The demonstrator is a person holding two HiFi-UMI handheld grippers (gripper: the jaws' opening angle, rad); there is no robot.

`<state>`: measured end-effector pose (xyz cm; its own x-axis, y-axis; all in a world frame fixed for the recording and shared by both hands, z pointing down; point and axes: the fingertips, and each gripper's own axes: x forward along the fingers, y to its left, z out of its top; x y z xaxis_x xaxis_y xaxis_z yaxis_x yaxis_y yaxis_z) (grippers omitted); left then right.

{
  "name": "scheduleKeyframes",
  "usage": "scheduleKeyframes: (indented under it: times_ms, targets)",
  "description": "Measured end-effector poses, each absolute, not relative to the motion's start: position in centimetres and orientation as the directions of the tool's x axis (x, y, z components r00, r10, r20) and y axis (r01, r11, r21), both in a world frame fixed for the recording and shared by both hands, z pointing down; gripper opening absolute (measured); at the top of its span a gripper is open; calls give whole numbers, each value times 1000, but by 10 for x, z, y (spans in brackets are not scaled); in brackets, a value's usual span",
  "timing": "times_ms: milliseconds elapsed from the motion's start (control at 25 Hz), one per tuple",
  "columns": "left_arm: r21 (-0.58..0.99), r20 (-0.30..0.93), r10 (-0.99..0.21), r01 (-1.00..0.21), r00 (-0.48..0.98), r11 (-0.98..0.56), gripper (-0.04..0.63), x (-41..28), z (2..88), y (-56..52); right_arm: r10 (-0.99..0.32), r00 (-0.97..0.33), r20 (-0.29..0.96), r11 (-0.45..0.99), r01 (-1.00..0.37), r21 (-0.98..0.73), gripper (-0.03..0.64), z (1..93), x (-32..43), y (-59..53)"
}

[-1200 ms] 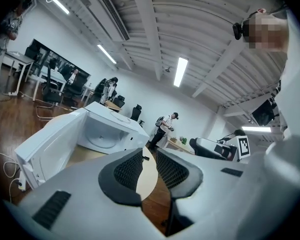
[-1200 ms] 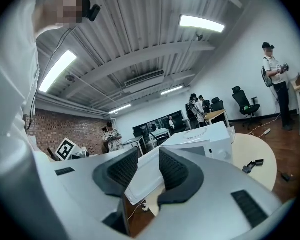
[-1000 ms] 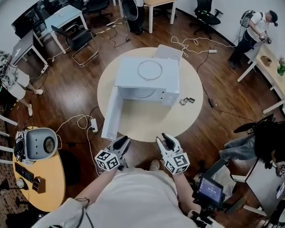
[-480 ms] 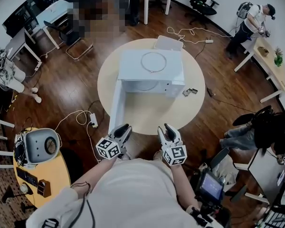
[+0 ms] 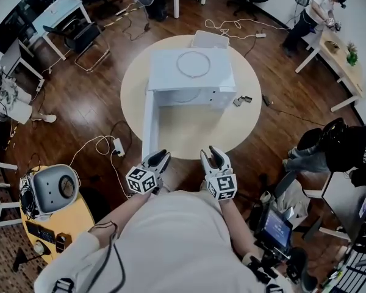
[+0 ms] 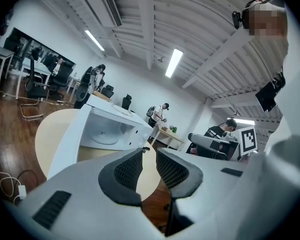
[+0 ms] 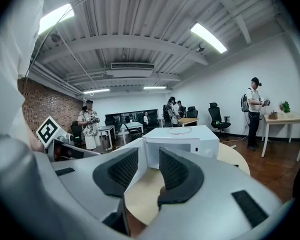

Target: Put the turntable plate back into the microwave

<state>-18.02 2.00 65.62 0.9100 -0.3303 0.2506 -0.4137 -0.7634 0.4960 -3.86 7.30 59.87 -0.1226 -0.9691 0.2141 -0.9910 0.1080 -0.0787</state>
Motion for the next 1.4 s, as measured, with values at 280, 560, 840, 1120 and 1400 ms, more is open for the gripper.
scheduleKeyframes:
  times_ms: [280, 560, 840, 1120, 1400]
  targets:
    - [506, 268, -320, -415, 909, -756, 72, -180, 663, 25, -962, -118, 247, 112, -993, -38, 135, 612, -42, 79]
    - [502, 292, -309, -420, 905, -756, 72, -175, 667, 33, -955, -133, 266, 128, -991, -36, 135, 619, -41, 83]
    - [496, 313, -308, -431, 898, -754, 72, -170, 670, 39, -951, -137, 276, 127, -990, -54, 135, 625, -33, 87]
    - [493, 336, -310, -447, 889, -747, 72, -166, 678, 42, -945, -146, 292, 129, -989, -78, 135, 637, -27, 91]
    - [504, 365, -284, -445, 887, -740, 72, -166, 677, 43, -937, -143, 320, 117, -988, -97, 135, 634, -29, 93]
